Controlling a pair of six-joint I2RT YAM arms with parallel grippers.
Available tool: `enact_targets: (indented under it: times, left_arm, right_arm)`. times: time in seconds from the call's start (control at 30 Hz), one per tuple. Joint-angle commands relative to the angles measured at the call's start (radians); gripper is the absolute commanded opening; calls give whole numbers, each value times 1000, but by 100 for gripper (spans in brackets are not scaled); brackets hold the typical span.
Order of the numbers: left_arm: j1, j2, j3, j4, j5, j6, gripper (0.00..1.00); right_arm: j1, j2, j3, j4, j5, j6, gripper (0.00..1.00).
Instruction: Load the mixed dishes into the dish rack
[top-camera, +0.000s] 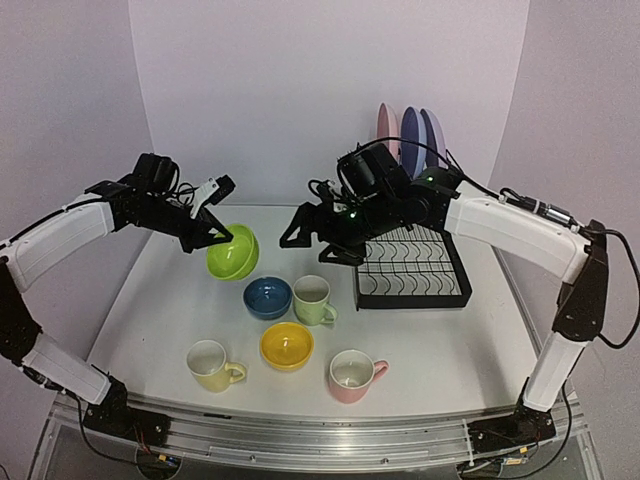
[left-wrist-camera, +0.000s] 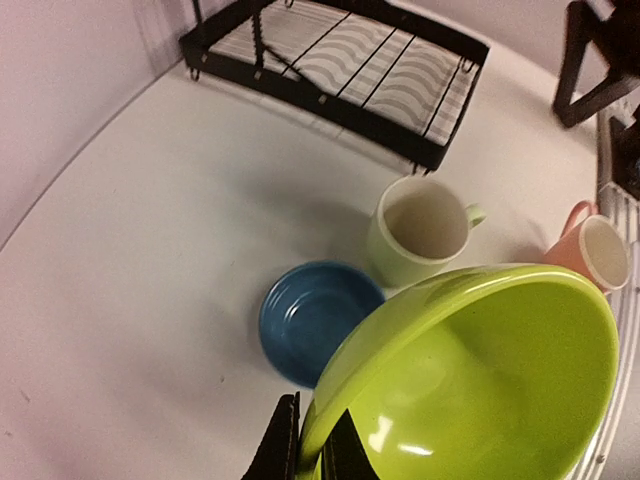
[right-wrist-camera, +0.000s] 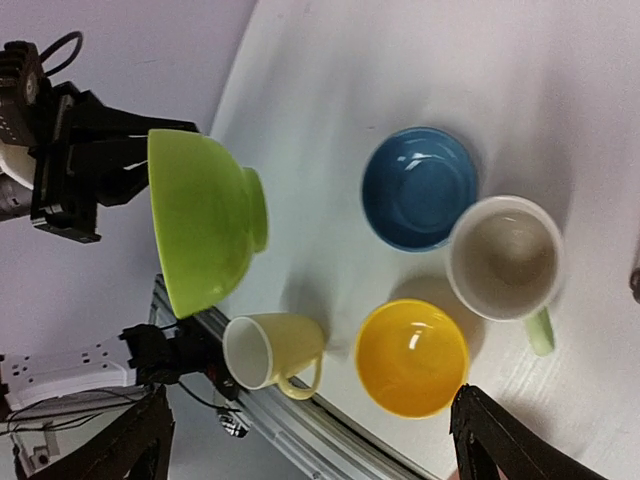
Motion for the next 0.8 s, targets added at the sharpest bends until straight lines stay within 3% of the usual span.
enact_targets:
  times: [0.0,0.5,0.77]
  left_arm:
    - [-38,-56,36,147,232,-129,0]
    - [-92,-42,16,408,335,-215,0]
    - [-94,-89,-92,580,347,-271,0]
  right_arm:
    - [9,26,62,184,-196,-20,93]
    - [15,93,67,295,-263,36,93]
    - [16,25,-5,379,-201,49,76]
